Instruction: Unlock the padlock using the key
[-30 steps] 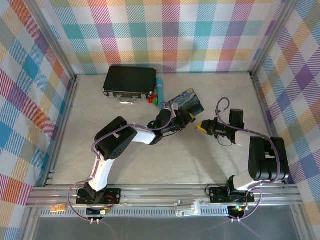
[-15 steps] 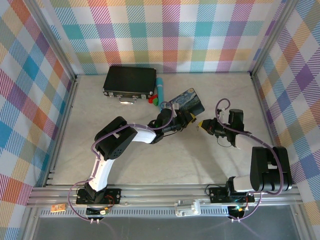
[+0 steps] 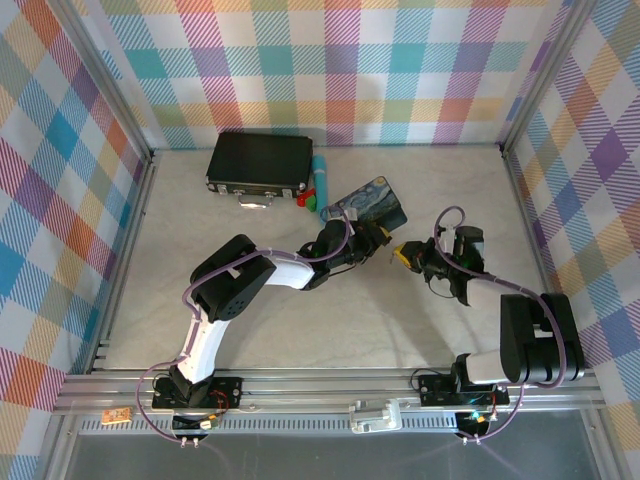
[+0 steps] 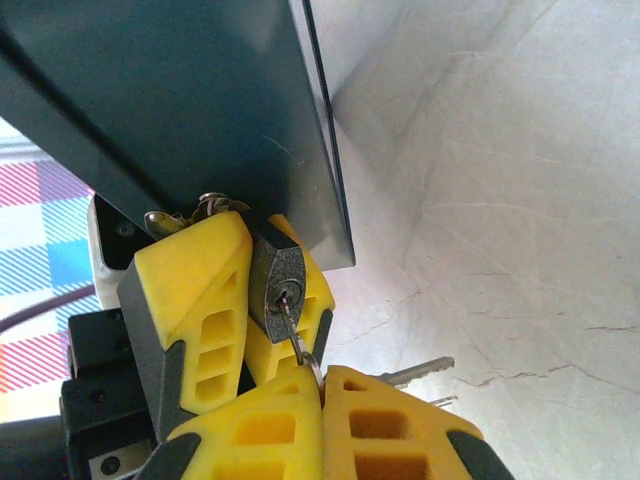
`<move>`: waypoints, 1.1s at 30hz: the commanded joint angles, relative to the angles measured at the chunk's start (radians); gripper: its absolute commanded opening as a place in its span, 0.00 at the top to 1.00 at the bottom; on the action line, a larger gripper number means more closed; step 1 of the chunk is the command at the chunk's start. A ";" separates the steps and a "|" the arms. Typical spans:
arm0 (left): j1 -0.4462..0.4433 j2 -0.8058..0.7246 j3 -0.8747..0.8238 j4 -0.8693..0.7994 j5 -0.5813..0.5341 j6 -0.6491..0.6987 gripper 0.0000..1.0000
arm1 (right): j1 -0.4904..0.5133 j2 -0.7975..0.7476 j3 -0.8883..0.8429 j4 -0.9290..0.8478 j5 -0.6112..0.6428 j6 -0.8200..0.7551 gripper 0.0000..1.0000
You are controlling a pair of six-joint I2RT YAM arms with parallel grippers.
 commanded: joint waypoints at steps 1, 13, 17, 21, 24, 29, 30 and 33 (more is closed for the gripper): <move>-0.073 -0.017 0.041 0.046 0.093 -0.032 1.00 | 0.018 -0.009 0.018 0.063 0.059 0.035 1.00; -0.088 -0.034 0.036 0.044 0.163 -0.062 1.00 | 0.020 0.044 0.096 0.043 0.064 -0.175 1.00; -0.088 -0.038 0.038 0.030 0.142 -0.076 1.00 | 0.067 -0.026 0.112 -0.097 0.158 -0.362 1.00; -0.086 -0.031 0.041 0.046 0.101 -0.099 1.00 | 0.145 -0.077 0.099 -0.125 0.272 -0.369 1.00; -0.087 -0.026 0.044 0.066 0.085 -0.110 1.00 | 0.155 -0.086 0.085 -0.139 0.320 -0.305 1.00; -0.085 -0.021 0.038 0.091 0.121 -0.090 1.00 | 0.126 -0.035 0.140 -0.172 0.242 -0.167 1.00; -0.083 -0.015 0.035 0.110 0.134 -0.092 1.00 | 0.108 -0.015 0.143 -0.137 0.204 -0.129 1.00; -0.080 -0.007 0.020 0.139 0.168 -0.096 1.00 | 0.054 0.048 0.157 -0.047 0.080 -0.047 1.00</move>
